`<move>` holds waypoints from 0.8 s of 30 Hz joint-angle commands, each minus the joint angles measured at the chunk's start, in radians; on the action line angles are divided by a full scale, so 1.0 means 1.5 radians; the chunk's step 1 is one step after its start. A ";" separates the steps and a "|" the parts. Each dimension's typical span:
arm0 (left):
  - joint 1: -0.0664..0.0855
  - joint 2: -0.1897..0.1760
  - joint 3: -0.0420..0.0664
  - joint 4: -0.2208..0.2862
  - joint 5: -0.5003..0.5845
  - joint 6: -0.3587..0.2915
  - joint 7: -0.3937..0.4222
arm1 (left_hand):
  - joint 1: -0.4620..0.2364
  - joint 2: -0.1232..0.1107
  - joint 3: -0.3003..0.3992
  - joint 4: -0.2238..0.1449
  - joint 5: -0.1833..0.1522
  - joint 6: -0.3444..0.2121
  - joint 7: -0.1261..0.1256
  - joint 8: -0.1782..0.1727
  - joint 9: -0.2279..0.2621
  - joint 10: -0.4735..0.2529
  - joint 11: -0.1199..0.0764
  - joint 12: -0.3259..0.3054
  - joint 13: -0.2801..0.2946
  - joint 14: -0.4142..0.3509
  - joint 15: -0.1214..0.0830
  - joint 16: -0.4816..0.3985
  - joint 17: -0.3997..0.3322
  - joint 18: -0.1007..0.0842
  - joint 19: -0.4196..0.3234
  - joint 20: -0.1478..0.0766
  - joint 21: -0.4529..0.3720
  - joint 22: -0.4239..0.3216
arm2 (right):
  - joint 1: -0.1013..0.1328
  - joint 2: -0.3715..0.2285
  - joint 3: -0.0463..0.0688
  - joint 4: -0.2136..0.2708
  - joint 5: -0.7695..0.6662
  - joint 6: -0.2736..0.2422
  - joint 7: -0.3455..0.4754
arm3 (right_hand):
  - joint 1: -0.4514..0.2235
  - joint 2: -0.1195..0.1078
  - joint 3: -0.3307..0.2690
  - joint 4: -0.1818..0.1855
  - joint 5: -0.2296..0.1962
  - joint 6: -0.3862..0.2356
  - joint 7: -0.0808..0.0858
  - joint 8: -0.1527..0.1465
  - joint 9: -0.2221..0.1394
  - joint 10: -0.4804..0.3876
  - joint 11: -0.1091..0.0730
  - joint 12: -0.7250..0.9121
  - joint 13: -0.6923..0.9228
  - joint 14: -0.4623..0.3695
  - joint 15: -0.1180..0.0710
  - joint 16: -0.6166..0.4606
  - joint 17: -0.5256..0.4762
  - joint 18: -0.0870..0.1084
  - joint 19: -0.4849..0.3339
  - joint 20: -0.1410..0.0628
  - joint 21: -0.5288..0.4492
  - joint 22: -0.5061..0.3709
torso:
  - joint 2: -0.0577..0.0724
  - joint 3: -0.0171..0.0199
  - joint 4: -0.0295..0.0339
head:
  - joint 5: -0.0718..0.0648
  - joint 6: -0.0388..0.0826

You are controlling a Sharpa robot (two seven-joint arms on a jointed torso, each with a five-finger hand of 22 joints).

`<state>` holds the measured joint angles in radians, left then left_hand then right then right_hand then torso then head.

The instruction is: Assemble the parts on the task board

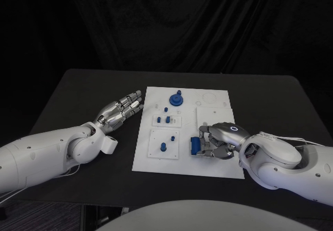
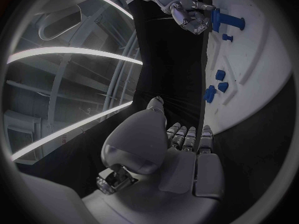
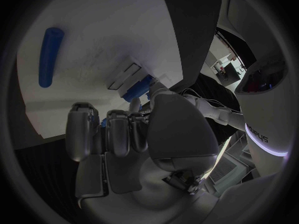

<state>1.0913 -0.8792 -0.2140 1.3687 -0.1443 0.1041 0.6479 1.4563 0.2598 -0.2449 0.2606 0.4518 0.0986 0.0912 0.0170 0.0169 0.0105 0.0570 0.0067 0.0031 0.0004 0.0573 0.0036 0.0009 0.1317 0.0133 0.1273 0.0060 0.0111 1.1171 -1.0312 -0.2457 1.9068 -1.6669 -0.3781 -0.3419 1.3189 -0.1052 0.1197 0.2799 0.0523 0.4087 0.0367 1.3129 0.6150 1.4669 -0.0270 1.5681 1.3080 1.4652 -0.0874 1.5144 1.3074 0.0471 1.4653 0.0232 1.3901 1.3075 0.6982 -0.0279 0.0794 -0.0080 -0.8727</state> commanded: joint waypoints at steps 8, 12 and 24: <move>-0.001 0.000 0.001 0.001 0.000 0.010 0.005 | -0.002 0.003 0.001 0.001 0.003 0.000 0.005 0.001 0.000 -0.001 0.004 -0.002 0.000 0.000 0.006 -0.002 -0.001 0.006 -0.002 0.006 0.002 0.000 | -0.003 -0.021 -0.001 0.017 -0.003 -0.043 0.013 | -0.110 -0.040 -0.051 0.011 -0.002 0.008 -0.010 -0.007 0.006 0.069 -0.014 0.002 0.175 0.054 -0.014 0.004 0.086 -0.009 0.042 -0.014 0.024 0.146 | 0.000 -0.0002 0.0005 | 0.001 0.000; -0.001 -0.001 0.001 0.002 0.000 0.008 0.005 | -0.002 0.003 0.001 0.001 0.003 0.000 0.005 0.001 0.000 -0.001 0.005 -0.002 0.000 0.000 0.006 -0.002 -0.001 0.006 -0.002 0.006 0.002 0.000 | 0.004 -0.041 -0.001 0.034 0.016 -0.070 0.034 | -0.163 -0.039 -0.048 0.012 -0.002 0.020 -0.012 -0.034 -0.004 0.069 -0.015 0.002 0.175 0.055 -0.015 0.006 0.091 -0.011 0.045 -0.017 0.033 0.149 | 0.000 -0.0002 0.0006 | 0.001 0.000; -0.001 -0.003 0.001 0.005 0.000 -0.010 0.024 | 0.010 -0.005 0.003 -0.011 0.004 0.012 0.007 0.003 0.002 0.004 0.006 -0.001 0.001 0.000 0.003 -0.002 -0.001 0.009 -0.001 0.006 0.003 0.001 | 0.062 -0.113 -0.001 0.072 0.084 -0.033 0.004 | -0.140 0.006 0.004 0.001 0.223 0.152 0.010 -0.250 -0.095 0.069 0.003 0.002 0.175 0.055 0.000 0.007 0.089 -0.015 0.050 -0.002 0.050 0.153 | -0.001 -0.0009 0.0007 | 0.001 0.000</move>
<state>1.0909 -0.8836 -0.2140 1.3725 -0.1444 0.1012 0.6503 1.4654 0.2507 -0.2394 0.2465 0.4518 0.1130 0.1018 0.0170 0.0195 0.0146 0.0611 0.0067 0.0036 0.0004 0.0573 0.0036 0.0013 0.1316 0.0096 0.1309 0.0060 0.0111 1.2076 -1.1958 -0.2468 2.0092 -1.5862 -0.4546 -0.2958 1.0990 -0.0977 0.1201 0.2846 0.3592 0.6306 0.0514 0.9468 0.4768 1.4657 -0.0274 1.5681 1.3077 1.4654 -0.0910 1.5225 1.3074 0.0306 1.4655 0.0160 1.4599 1.3074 0.6970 -0.0282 0.0791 -0.0065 -0.8727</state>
